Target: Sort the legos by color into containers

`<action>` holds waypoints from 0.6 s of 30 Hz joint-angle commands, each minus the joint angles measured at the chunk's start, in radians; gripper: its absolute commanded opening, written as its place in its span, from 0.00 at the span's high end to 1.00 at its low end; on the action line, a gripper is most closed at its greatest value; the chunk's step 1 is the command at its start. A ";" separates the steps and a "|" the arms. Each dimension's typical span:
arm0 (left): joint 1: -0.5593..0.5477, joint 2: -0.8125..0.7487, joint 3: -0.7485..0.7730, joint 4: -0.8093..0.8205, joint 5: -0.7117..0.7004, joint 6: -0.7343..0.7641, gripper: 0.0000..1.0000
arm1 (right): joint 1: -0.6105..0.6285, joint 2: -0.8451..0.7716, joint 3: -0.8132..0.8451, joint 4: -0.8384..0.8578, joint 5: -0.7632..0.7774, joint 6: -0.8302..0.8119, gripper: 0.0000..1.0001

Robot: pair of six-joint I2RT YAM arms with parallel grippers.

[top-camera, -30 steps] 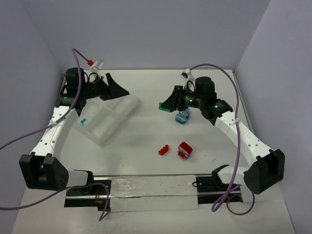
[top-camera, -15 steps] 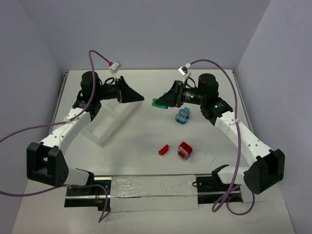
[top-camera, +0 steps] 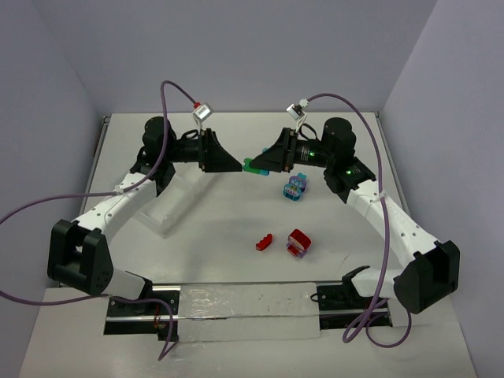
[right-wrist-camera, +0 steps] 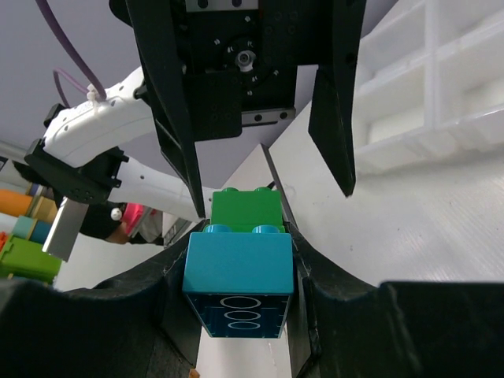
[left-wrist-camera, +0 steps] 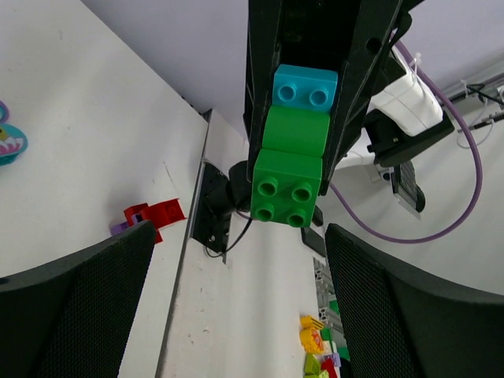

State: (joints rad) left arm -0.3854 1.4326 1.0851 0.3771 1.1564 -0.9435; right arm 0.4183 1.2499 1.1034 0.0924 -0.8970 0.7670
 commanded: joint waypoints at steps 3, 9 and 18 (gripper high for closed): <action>-0.040 0.015 0.030 0.139 0.047 -0.041 0.04 | 0.000 -0.001 0.000 0.061 -0.014 0.015 1.00; -0.047 0.019 -0.010 0.356 0.046 -0.186 0.07 | 0.001 0.002 -0.004 0.052 -0.010 0.009 1.00; -0.064 0.055 0.001 0.433 0.063 -0.251 0.14 | 0.002 0.003 -0.004 0.053 -0.008 0.011 1.00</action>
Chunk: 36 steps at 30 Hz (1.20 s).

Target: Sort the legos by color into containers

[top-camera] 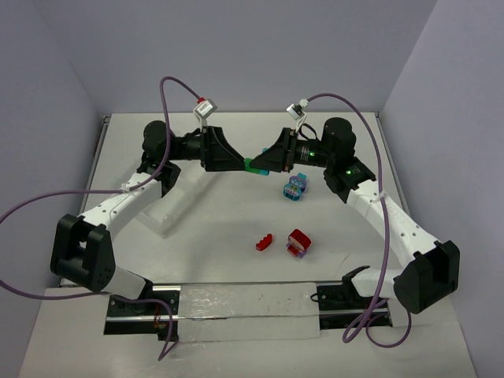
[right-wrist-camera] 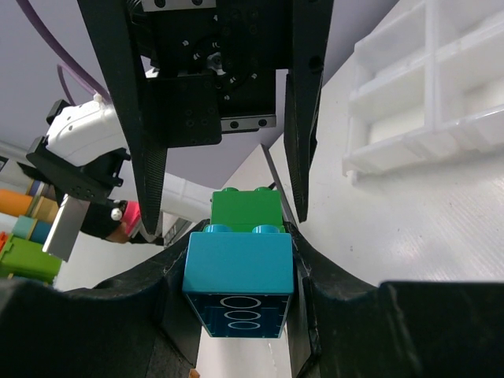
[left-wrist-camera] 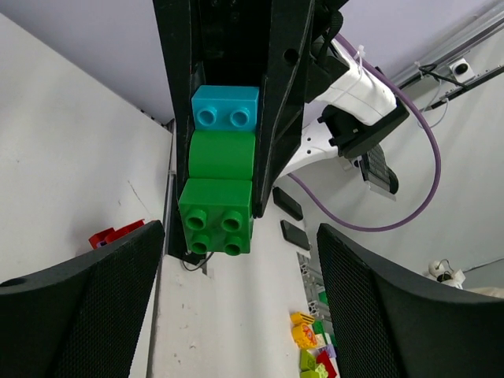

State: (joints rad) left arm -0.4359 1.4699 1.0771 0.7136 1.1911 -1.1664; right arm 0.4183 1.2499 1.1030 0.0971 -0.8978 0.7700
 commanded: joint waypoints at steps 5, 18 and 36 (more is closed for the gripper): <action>-0.028 0.032 0.014 0.093 0.030 -0.027 0.16 | 0.002 0.003 -0.006 0.054 -0.008 0.012 1.00; -0.037 0.029 0.030 0.041 0.013 0.005 0.73 | 0.001 0.005 -0.006 0.043 -0.004 0.006 1.00; 0.165 -0.084 -0.101 0.041 0.012 -0.016 1.00 | -0.043 -0.056 -0.039 -0.068 -0.013 -0.066 0.97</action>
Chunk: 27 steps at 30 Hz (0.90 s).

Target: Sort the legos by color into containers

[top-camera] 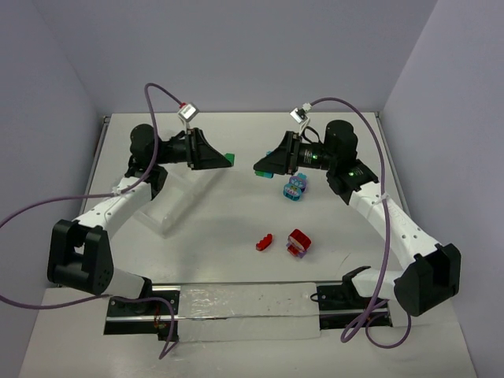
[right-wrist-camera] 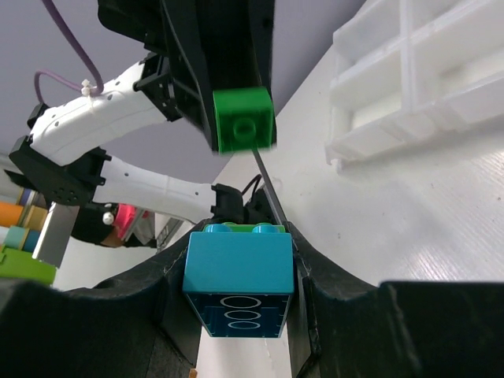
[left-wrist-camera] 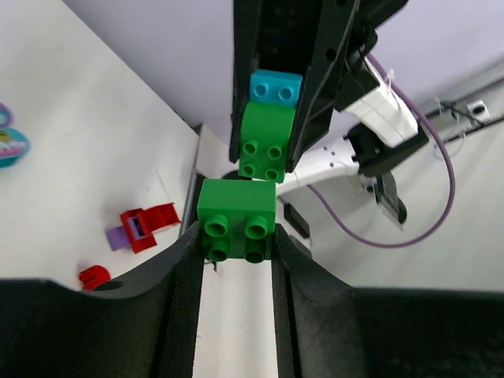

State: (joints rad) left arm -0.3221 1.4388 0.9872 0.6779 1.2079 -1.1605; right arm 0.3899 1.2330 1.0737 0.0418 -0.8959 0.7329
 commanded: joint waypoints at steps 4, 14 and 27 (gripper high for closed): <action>0.103 -0.078 0.018 -0.047 -0.009 0.056 1.00 | -0.016 -0.043 -0.004 -0.030 -0.004 -0.043 0.96; 0.409 -0.172 0.085 -0.905 -0.293 0.483 1.00 | -0.016 -0.040 0.086 -0.328 0.215 -0.239 0.96; 0.417 0.152 0.320 -1.077 -1.026 0.479 1.00 | -0.016 0.018 0.117 -0.365 0.240 -0.276 0.96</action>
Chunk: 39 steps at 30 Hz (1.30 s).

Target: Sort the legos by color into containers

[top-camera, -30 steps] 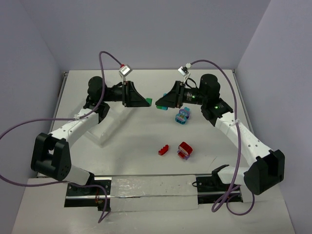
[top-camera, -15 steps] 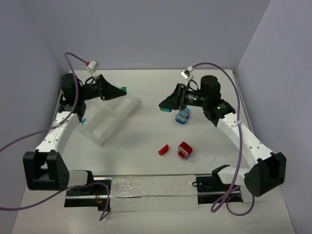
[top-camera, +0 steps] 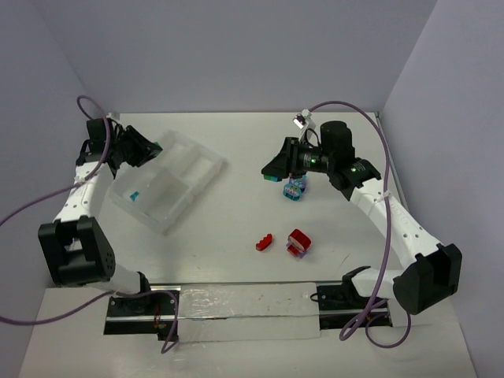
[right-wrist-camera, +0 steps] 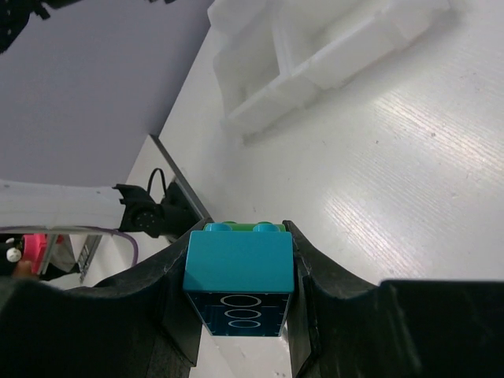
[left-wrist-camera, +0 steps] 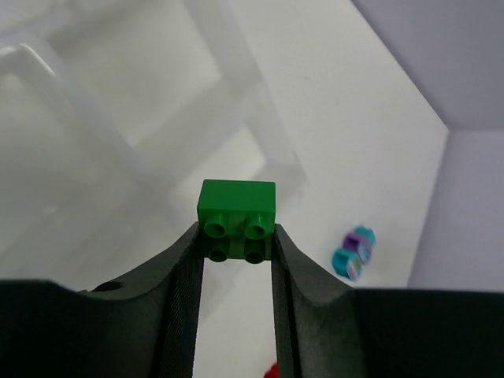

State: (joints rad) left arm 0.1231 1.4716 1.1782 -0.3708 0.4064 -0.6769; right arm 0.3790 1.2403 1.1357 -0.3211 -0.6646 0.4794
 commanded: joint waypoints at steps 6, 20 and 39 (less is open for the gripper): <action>-0.080 0.258 0.258 -0.058 -0.318 0.019 1.00 | -0.005 -0.012 0.042 -0.021 0.039 -0.028 0.96; -0.114 0.366 0.356 -0.073 -0.399 0.037 0.05 | -0.005 0.006 0.058 -0.041 0.044 -0.025 0.96; -0.250 0.022 0.269 0.039 0.276 0.126 0.04 | 0.011 0.073 0.112 -0.003 0.020 0.015 0.96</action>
State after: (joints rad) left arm -0.0936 1.5955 1.5441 -0.4561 0.2658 -0.5597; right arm 0.3793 1.2939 1.1907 -0.3784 -0.6196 0.4779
